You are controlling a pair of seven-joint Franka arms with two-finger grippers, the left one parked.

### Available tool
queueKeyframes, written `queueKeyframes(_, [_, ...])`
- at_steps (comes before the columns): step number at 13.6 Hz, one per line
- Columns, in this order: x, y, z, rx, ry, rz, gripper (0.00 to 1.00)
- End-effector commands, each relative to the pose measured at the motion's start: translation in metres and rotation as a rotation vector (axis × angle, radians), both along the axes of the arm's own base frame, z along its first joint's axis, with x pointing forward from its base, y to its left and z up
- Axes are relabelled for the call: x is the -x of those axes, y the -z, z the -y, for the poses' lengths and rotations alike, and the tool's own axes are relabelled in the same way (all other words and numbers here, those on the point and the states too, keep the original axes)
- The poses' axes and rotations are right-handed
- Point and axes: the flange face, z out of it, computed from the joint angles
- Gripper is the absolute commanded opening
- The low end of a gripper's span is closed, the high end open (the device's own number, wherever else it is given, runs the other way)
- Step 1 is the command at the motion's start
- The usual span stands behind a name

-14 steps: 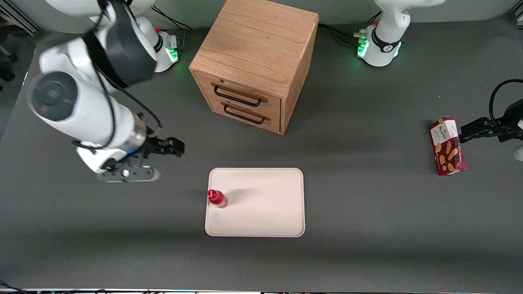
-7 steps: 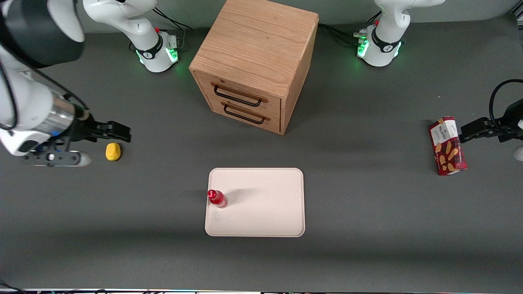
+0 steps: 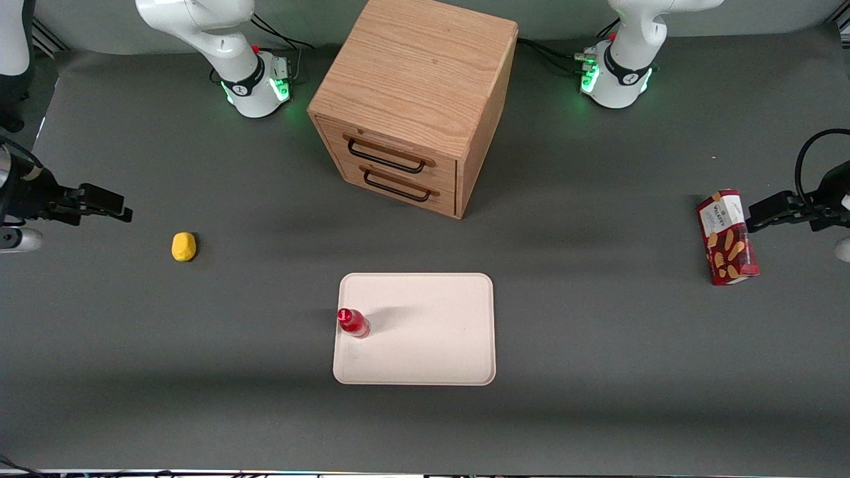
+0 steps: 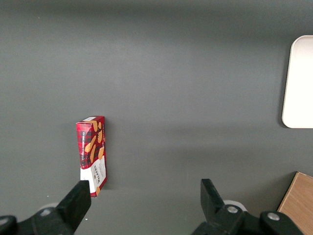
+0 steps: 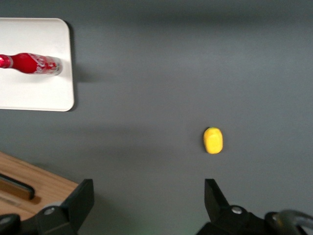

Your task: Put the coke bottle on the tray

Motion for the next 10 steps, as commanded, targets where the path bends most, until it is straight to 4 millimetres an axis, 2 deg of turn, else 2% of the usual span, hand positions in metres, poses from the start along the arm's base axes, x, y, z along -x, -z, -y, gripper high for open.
queueKeyframes(1, [0.014, 0.001, 0.003, 0.038, -0.036, 0.058, 1.00])
queueKeyframes(4, [0.016, -0.005, 0.017, 0.038, -0.008, 0.111, 1.00])
queueKeyframes(8, [0.022, -0.023, 0.019, 0.042, -0.003, 0.144, 1.00])
queueKeyframes(10, [0.024, -0.026, 0.017, 0.044, -0.008, 0.143, 1.00])
